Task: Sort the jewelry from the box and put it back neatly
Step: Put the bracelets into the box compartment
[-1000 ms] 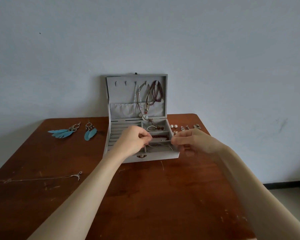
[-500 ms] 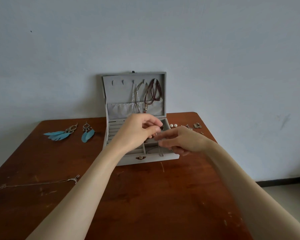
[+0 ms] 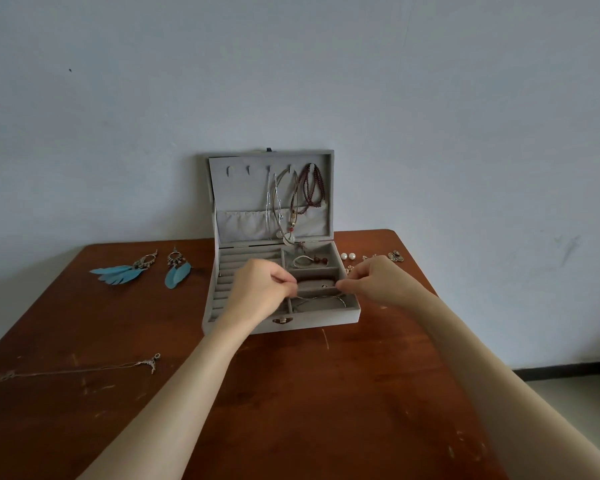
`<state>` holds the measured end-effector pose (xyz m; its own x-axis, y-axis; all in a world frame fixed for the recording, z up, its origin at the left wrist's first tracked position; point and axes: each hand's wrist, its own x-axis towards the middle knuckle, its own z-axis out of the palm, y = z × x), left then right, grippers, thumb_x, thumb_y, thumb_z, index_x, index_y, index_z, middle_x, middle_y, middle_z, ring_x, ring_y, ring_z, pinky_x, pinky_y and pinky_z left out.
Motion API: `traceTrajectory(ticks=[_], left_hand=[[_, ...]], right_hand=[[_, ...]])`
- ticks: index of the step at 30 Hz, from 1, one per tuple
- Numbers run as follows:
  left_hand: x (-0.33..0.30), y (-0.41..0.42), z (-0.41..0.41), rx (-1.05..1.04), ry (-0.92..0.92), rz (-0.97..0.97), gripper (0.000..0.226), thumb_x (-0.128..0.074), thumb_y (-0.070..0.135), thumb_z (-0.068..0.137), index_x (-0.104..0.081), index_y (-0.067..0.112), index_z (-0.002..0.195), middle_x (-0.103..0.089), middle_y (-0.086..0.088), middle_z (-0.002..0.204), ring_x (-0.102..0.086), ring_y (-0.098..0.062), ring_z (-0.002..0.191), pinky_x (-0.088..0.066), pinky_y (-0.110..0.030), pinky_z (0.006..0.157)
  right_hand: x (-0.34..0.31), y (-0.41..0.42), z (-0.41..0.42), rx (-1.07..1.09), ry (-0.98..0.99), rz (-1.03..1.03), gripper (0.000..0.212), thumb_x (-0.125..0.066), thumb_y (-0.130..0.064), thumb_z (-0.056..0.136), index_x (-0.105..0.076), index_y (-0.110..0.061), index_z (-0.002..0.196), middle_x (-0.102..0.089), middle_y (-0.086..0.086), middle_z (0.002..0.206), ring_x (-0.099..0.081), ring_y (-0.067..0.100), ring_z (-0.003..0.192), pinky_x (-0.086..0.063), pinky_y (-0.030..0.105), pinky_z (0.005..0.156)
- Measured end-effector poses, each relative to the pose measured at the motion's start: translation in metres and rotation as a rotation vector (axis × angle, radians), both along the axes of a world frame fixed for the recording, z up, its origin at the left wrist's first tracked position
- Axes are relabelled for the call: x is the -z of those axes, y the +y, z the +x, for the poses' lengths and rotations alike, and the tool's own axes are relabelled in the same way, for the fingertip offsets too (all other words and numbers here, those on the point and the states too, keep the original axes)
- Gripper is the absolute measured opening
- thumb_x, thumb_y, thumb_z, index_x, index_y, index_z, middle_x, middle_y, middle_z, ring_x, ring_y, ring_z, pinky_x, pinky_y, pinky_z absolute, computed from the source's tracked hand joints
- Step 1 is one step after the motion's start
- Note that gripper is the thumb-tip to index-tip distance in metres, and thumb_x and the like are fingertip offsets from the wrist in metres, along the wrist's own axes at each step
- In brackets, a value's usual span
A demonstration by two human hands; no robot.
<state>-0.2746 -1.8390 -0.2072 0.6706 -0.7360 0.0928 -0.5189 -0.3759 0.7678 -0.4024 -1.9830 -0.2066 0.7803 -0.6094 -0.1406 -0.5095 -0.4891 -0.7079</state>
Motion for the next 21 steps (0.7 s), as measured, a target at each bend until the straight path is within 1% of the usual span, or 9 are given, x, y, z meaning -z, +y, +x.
traceTrajectory(ticks=[4, 6, 8, 11, 13, 14, 17, 19, 21], left_hand=[[0.004, -0.003, -0.003, 0.034, -0.106, 0.063, 0.008, -0.067, 0.016, 0.082, -0.073, 0.017, 0.087, -0.07, 0.006, 0.078, -0.063, -0.002, 0.072, -0.042, -0.006, 0.058], [0.005, -0.004, -0.004, 0.053, -0.204, 0.089, 0.009, -0.066, 0.02, 0.084, -0.073, 0.018, 0.088, -0.068, 0.007, 0.083, -0.061, -0.007, 0.081, -0.045, -0.014, 0.066], [0.009, -0.005, -0.005, 0.055, -0.304, 0.101, 0.009, -0.066, 0.022, 0.084, -0.074, 0.018, 0.087, -0.061, 0.007, 0.084, -0.053, -0.009, 0.086, -0.041, -0.02, 0.071], [0.014, -0.005, -0.008, 0.031, -0.371, 0.138, 0.011, -0.066, 0.024, 0.085, -0.073, 0.017, 0.088, -0.048, 0.003, 0.094, -0.043, -0.008, 0.081, -0.035, -0.021, 0.066], [0.015, -0.004, -0.008, 0.015, -0.365, 0.152, 0.013, -0.065, 0.026, 0.085, -0.073, 0.017, 0.089, -0.046, 0.002, 0.098, -0.046, -0.009, 0.077, -0.037, -0.023, 0.063], [0.014, -0.004, -0.008, 0.013, -0.365, 0.16, 0.014, -0.065, 0.027, 0.085, -0.073, 0.017, 0.09, -0.046, 0.003, 0.097, -0.047, -0.009, 0.075, -0.039, -0.023, 0.063], [0.012, -0.003, -0.008, 0.024, -0.355, 0.166, 0.016, -0.064, 0.028, 0.086, -0.073, 0.017, 0.093, -0.046, 0.005, 0.086, -0.051, -0.01, 0.067, -0.044, -0.027, 0.062], [0.013, -0.002, -0.007, 0.039, -0.357, 0.16, 0.016, -0.061, 0.026, 0.088, -0.072, 0.018, 0.095, -0.049, 0.005, 0.083, -0.055, -0.014, 0.073, -0.048, -0.029, 0.066], [0.014, -0.002, -0.003, 0.048, -0.353, 0.133, 0.015, -0.059, 0.024, 0.089, -0.071, 0.019, 0.097, -0.056, 0.002, 0.092, -0.056, -0.014, 0.084, -0.045, -0.026, 0.071]], right_hand=[[-0.002, 0.001, 0.0, -0.023, 0.067, -0.076, 0.033, -0.064, -0.032, 0.085, -0.07, -0.002, 0.074, -0.04, -0.004, 0.049, -0.035, 0.005, 0.036, -0.026, 0.015, 0.042], [-0.003, 0.003, 0.002, -0.018, 0.096, -0.161, 0.034, -0.063, -0.034, 0.085, -0.07, -0.005, 0.07, -0.043, -0.003, 0.049, -0.037, 0.007, 0.042, -0.027, 0.019, 0.045], [-0.003, 0.007, 0.004, -0.011, 0.141, -0.274, 0.035, -0.062, -0.037, 0.085, -0.063, -0.012, 0.06, -0.046, -0.002, 0.053, -0.046, 0.014, 0.054, -0.031, 0.024, 0.049], [-0.004, 0.014, 0.01, -0.015, 0.212, -0.421, 0.037, -0.059, -0.042, 0.085, -0.052, -0.016, 0.06, -0.049, 0.003, 0.07, -0.05, 0.023, 0.072, -0.039, 0.028, 0.062], [-0.005, 0.015, 0.012, -0.029, 0.249, -0.502, 0.038, -0.058, -0.045, 0.085, -0.048, -0.013, 0.068, -0.047, 0.004, 0.077, -0.047, 0.023, 0.075, -0.038, 0.029, 0.065], [-0.005, 0.016, 0.013, -0.04, 0.266, -0.53, 0.041, -0.058, -0.046, 0.085, -0.045, -0.012, 0.065, -0.045, 0.003, 0.075, -0.046, 0.023, 0.075, -0.037, 0.03, 0.065], [-0.003, 0.015, 0.013, -0.087, 0.277, -0.521, 0.052, -0.057, -0.053, 0.083, -0.038, -0.016, 0.053, -0.039, -0.001, 0.062, -0.044, 0.02, 0.063, -0.036, 0.028, 0.057], [-0.001, 0.012, 0.01, -0.074, 0.206, -0.437, 0.055, -0.054, -0.055, 0.084, -0.04, -0.015, 0.049, -0.043, 0.0, 0.054, -0.041, 0.015, 0.051, -0.033, 0.026, 0.049], [0.003, 0.007, 0.004, -0.013, 0.098, -0.341, 0.054, -0.05, -0.052, 0.088, -0.045, -0.012, 0.052, -0.048, 0.002, 0.053, -0.042, 0.014, 0.049, -0.033, 0.024, 0.047]])
